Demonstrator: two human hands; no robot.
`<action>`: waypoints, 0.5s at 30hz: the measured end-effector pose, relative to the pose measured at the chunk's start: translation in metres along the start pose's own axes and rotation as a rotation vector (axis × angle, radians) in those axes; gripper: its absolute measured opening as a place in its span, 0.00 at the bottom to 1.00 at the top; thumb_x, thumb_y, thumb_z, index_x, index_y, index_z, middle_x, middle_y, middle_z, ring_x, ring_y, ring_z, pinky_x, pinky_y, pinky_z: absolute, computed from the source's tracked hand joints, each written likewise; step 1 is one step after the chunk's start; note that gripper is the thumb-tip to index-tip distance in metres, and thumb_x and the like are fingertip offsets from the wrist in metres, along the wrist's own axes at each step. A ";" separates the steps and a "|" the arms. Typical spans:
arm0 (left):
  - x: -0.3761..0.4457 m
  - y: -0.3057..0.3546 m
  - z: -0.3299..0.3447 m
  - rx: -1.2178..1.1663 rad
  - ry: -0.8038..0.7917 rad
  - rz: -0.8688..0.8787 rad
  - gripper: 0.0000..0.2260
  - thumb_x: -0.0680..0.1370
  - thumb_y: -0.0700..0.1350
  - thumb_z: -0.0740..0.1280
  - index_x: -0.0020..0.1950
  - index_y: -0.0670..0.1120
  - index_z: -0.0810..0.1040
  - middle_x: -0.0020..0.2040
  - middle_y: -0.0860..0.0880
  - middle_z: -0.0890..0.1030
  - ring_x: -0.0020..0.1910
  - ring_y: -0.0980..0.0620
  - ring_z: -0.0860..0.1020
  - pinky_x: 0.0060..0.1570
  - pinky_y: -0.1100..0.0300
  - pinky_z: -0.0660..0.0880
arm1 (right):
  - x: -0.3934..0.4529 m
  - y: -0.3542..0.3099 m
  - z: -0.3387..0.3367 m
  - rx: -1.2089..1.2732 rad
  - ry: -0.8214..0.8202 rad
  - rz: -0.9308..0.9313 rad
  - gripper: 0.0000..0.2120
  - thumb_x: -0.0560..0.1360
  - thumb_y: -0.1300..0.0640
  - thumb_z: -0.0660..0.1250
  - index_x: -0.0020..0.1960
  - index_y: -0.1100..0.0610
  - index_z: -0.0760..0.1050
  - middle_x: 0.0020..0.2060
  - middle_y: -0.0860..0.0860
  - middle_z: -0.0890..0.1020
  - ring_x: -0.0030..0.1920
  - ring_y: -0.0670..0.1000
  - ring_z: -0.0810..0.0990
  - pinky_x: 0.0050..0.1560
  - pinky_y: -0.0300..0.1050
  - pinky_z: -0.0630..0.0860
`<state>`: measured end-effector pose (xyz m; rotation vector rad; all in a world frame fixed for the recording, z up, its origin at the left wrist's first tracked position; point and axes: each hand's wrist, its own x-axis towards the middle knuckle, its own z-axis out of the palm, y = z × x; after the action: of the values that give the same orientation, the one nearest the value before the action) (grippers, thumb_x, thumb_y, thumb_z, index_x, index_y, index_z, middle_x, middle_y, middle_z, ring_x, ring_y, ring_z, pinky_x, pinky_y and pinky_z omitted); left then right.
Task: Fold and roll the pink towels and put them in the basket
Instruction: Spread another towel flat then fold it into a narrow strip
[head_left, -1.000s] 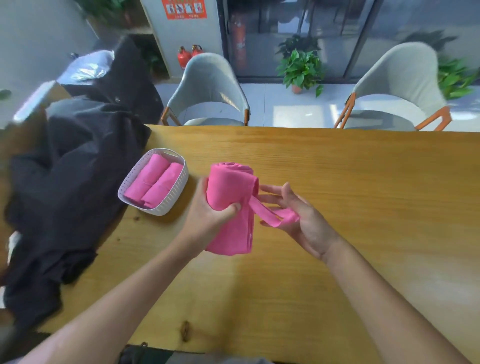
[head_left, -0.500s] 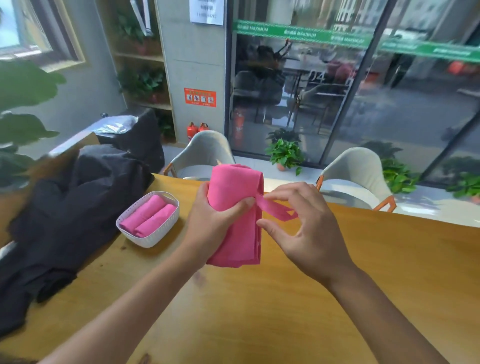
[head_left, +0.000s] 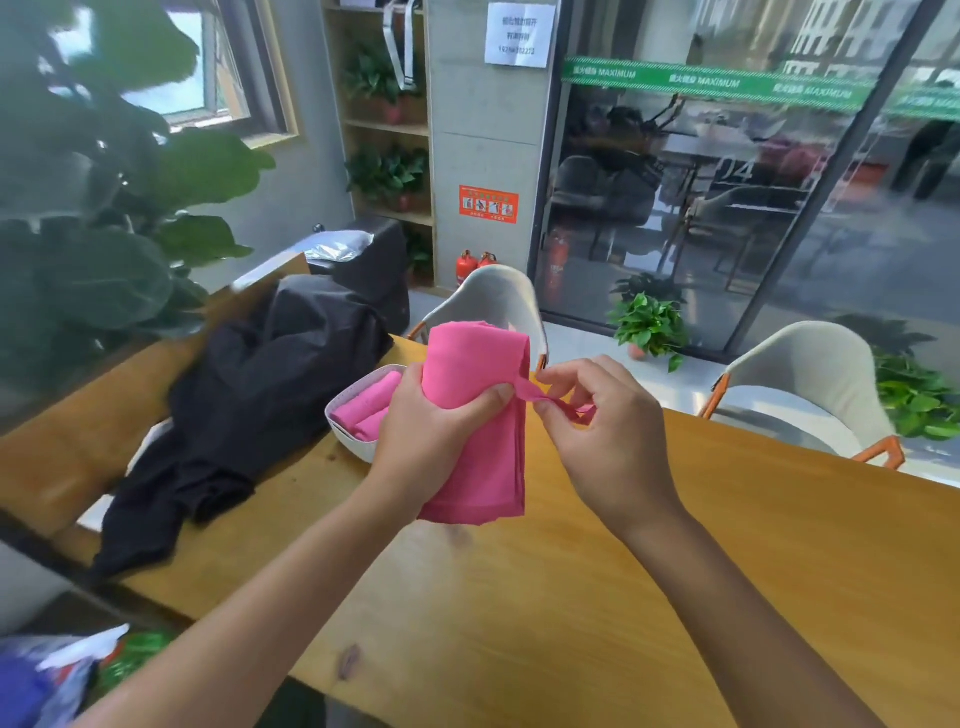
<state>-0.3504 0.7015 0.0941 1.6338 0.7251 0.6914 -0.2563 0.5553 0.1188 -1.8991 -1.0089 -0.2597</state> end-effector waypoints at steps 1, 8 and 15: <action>-0.001 -0.001 -0.004 0.009 0.012 -0.009 0.27 0.61 0.67 0.78 0.53 0.60 0.74 0.45 0.59 0.82 0.41 0.60 0.83 0.41 0.54 0.83 | 0.000 -0.001 0.004 -0.003 -0.012 -0.003 0.08 0.74 0.62 0.75 0.50 0.52 0.82 0.43 0.43 0.78 0.43 0.41 0.76 0.42 0.28 0.71; -0.005 -0.005 -0.031 0.062 0.103 -0.053 0.29 0.62 0.65 0.78 0.58 0.58 0.75 0.48 0.58 0.82 0.48 0.54 0.83 0.46 0.51 0.81 | 0.002 -0.008 0.034 0.012 -0.027 0.001 0.10 0.74 0.60 0.76 0.45 0.49 0.77 0.40 0.39 0.75 0.42 0.41 0.74 0.39 0.29 0.71; -0.007 -0.011 -0.040 0.129 0.140 -0.052 0.28 0.63 0.64 0.77 0.59 0.60 0.74 0.56 0.53 0.79 0.46 0.59 0.82 0.37 0.63 0.76 | -0.004 -0.004 0.045 0.197 -0.136 0.078 0.12 0.68 0.49 0.79 0.44 0.48 0.77 0.39 0.41 0.79 0.42 0.43 0.76 0.41 0.30 0.72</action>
<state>-0.3862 0.7225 0.0899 1.6894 0.9265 0.7393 -0.2716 0.5910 0.0951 -1.7901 -1.0089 0.0149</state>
